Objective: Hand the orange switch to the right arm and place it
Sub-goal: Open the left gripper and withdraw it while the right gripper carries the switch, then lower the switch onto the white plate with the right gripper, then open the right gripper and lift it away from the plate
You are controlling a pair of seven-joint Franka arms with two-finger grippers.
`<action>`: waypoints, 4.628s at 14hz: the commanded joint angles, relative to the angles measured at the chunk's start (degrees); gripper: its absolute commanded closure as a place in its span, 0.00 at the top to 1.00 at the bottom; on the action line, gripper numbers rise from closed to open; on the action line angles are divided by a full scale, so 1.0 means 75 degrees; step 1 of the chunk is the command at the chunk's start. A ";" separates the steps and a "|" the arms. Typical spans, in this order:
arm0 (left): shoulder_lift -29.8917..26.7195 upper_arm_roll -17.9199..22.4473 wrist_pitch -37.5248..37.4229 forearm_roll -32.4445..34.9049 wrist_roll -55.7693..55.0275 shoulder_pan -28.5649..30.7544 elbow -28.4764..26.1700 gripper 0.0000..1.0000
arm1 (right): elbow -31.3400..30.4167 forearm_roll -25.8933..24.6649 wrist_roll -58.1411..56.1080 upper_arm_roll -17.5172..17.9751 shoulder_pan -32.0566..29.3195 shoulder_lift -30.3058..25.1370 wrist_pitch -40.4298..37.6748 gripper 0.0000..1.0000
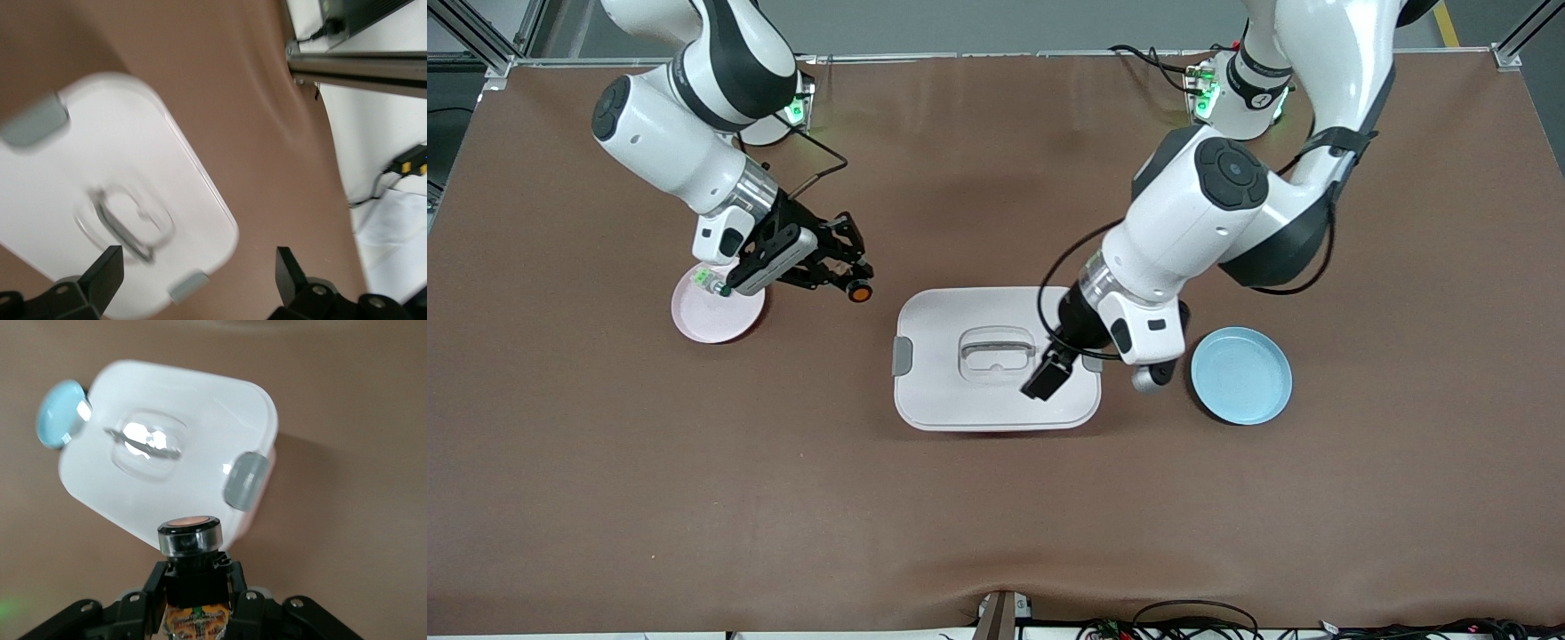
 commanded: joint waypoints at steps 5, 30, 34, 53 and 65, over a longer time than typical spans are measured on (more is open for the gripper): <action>-0.0658 0.0001 -0.2474 0.1063 0.5014 0.1230 -0.0154 1.00 | -0.0153 -0.2450 -0.2983 0.0016 -0.1469 -0.0243 -0.1700 0.00; -0.4749 0.2778 -0.4318 -0.0049 1.0904 0.0881 -0.2744 1.00 | -0.2650 -0.3473 -0.8988 0.0075 -0.3815 0.2041 0.3608 0.00; -0.4772 0.2778 -0.4318 -0.0061 1.0904 0.0905 -0.2755 1.00 | -0.2661 -0.3461 -0.8976 0.0075 -0.3768 0.2358 0.3796 0.00; -0.4843 0.2778 -0.4272 -0.0037 1.0799 0.0870 -0.2720 1.00 | -0.1387 -0.3355 -0.8344 0.0098 -0.3475 0.2008 0.1329 1.00; -0.4749 0.2801 -0.4096 -0.0037 1.0834 0.0905 -0.2708 1.00 | 0.0558 -0.3612 -0.4902 0.0016 -0.3334 0.0824 -0.2820 1.00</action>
